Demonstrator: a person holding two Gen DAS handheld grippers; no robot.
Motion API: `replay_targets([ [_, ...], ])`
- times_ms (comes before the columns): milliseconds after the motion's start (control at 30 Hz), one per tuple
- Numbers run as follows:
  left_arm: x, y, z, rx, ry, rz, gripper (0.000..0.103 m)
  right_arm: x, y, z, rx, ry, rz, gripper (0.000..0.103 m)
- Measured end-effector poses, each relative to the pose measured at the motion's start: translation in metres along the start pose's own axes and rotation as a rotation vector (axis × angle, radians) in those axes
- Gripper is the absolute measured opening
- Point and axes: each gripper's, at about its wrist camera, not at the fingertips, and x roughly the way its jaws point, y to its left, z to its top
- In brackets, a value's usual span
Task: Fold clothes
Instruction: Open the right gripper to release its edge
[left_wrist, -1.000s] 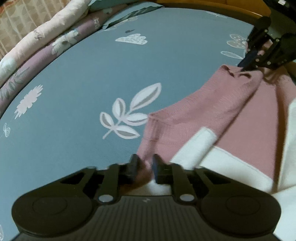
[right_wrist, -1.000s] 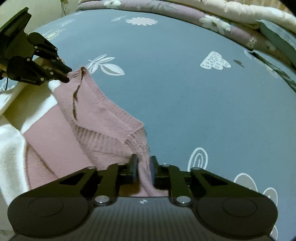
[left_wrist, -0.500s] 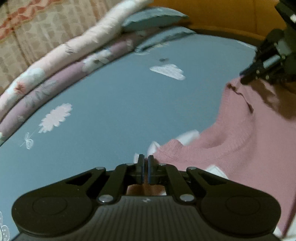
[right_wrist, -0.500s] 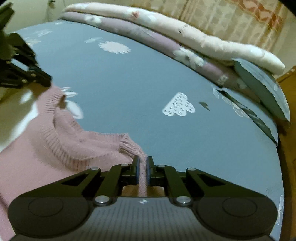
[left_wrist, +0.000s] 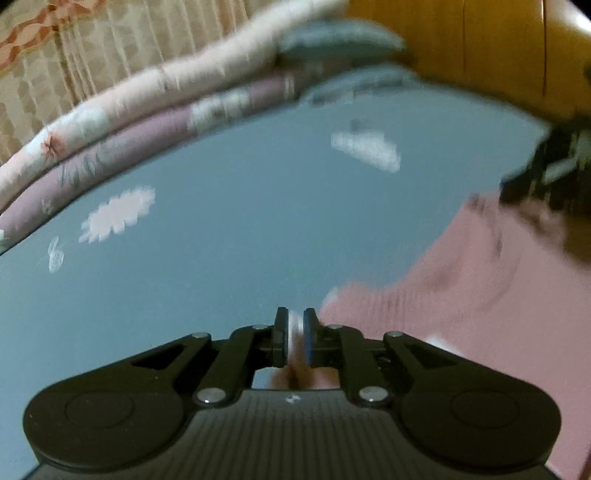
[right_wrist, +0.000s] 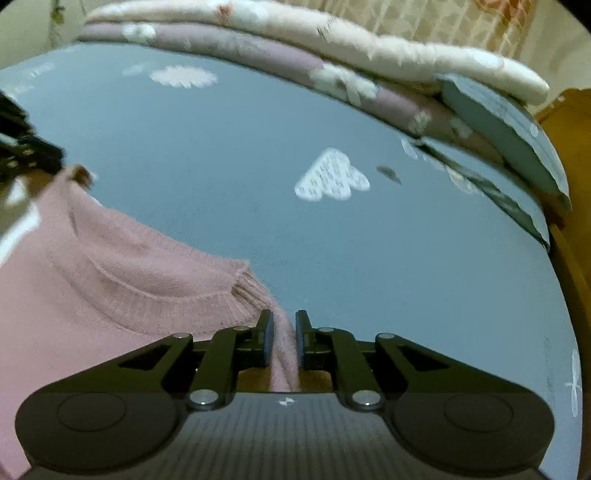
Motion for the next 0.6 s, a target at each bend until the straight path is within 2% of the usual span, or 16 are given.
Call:
replay_targets([
  [67, 0.005, 0.012, 0.006, -0.076, 0.004, -0.003, 0.019, -0.006, -0.003, 0.004, 0.025, -0.024, 0.024, 0.018],
  [167, 0.022, 0.018, 0.001, -0.107, 0.086, -0.036, 0.020, -0.006, -0.002, 0.011, 0.033, -0.048, 0.062, 0.027],
  [233, 0.022, 0.015, -0.008, -0.088, 0.101, -0.065, 0.020, -0.001, 0.003, 0.017, 0.022, -0.057, 0.090, 0.042],
  [367, 0.013, 0.004, -0.024, -0.042, 0.127, -0.091, 0.019, 0.012, 0.024, 0.028, -0.060, -0.051, 0.137, 0.043],
  [600, -0.005, -0.014, -0.038, 0.040, 0.131, -0.074, 0.015, 0.033, 0.086, 0.049, -0.259, -0.029, 0.218, 0.042],
])
